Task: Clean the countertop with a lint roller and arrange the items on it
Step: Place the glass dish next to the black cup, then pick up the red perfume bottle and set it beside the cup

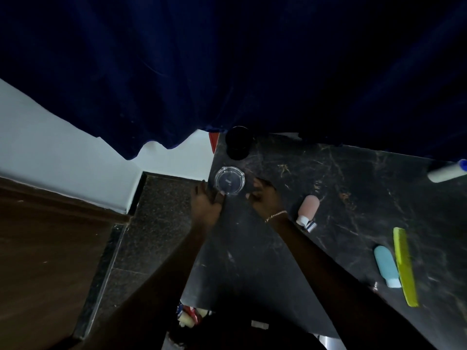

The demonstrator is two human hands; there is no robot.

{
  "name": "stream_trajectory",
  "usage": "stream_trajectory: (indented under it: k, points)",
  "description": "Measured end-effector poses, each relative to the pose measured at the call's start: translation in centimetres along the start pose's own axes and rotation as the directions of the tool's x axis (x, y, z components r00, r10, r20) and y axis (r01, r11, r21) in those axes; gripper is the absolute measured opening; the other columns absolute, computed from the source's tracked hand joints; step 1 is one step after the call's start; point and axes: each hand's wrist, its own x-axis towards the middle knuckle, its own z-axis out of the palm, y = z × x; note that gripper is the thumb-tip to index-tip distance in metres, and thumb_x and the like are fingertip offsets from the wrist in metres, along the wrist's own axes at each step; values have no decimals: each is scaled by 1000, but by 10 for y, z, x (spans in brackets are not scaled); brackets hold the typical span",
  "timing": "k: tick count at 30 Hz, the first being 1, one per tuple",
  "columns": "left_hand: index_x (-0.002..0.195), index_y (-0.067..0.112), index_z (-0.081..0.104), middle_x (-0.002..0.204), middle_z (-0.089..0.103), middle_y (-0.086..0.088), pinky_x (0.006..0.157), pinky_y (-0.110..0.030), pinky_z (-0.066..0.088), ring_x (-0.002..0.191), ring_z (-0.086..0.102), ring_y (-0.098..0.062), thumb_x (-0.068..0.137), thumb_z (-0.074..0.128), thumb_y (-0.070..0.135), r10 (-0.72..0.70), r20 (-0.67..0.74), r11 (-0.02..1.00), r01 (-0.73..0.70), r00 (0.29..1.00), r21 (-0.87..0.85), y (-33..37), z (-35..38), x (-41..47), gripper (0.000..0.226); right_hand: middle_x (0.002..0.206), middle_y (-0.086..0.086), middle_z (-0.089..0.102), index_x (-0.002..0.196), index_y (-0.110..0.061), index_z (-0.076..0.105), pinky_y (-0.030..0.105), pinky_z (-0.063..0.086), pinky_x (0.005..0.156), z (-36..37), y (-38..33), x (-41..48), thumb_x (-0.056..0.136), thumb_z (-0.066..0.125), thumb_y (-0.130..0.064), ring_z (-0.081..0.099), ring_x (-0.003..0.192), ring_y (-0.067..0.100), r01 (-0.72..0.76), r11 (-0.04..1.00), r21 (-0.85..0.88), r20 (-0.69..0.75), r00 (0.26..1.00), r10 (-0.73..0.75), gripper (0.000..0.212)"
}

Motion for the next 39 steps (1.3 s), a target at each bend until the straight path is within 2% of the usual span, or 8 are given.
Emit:
stream_trajectory:
  k: [5,10,15,19,28,33,36,39]
  points:
    - [150,15,43,150,41,-13,110,-46,47,132,53,-36,91,63,49,100,-47,995,-99,994,14,-7,17,-54,71,118,5,68,133,-6,57,18,49,91,-30,32,-59,80,77,-12,66,97,10,46,999,28,-143,989,-41,57]
    - [155,22,35,159,40,-8,111,-46,49,134,55,-30,95,64,40,130,199,991,-121,971,-57,5,62,-107,69,116,4,66,123,-18,63,-6,33,84,-72,76,-123,82,69,-5,62,96,6,70,994,-79,-287,954,-90,43]
    - [144,11,54,139,56,-11,94,-41,59,110,67,-22,89,76,26,173,356,984,-173,918,-32,21,122,-159,61,110,7,67,124,-16,59,-1,45,73,-112,136,-179,81,69,-2,62,79,0,-108,993,-46,-398,914,81,46]
    - [141,11,57,133,60,-12,97,-37,56,106,69,-23,88,77,31,158,500,977,-207,851,42,33,167,-199,59,112,15,67,110,-7,69,43,57,82,-139,173,-216,80,73,-8,68,91,30,-278,955,-99,-465,862,203,31]
    - [144,5,54,140,61,-15,110,-41,46,128,60,-27,92,72,37,23,664,973,-168,748,156,55,242,-266,63,117,23,59,116,0,65,45,50,95,-170,231,-266,73,80,-8,61,106,41,-459,888,30,-414,803,429,46]
    - [131,1,63,129,70,-16,102,-39,52,120,66,-29,93,73,31,-40,621,984,-77,783,161,61,267,-292,49,112,26,66,112,2,64,47,49,93,-188,255,-270,85,70,-13,62,107,42,-524,851,34,-285,811,511,32]
    - [126,-3,65,123,71,-20,100,-41,53,116,68,-32,92,74,25,-85,582,987,-10,809,158,62,277,-299,45,95,24,73,96,0,69,50,54,86,-193,259,-266,87,66,-15,70,90,36,-525,837,153,-170,821,546,18]
    - [117,-2,69,115,74,-19,84,-28,53,106,71,-30,92,74,21,-129,546,986,49,828,159,62,284,-305,34,91,26,71,84,-3,67,52,53,88,-192,264,-264,89,63,-12,60,81,23,-500,851,160,-103,849,519,12]
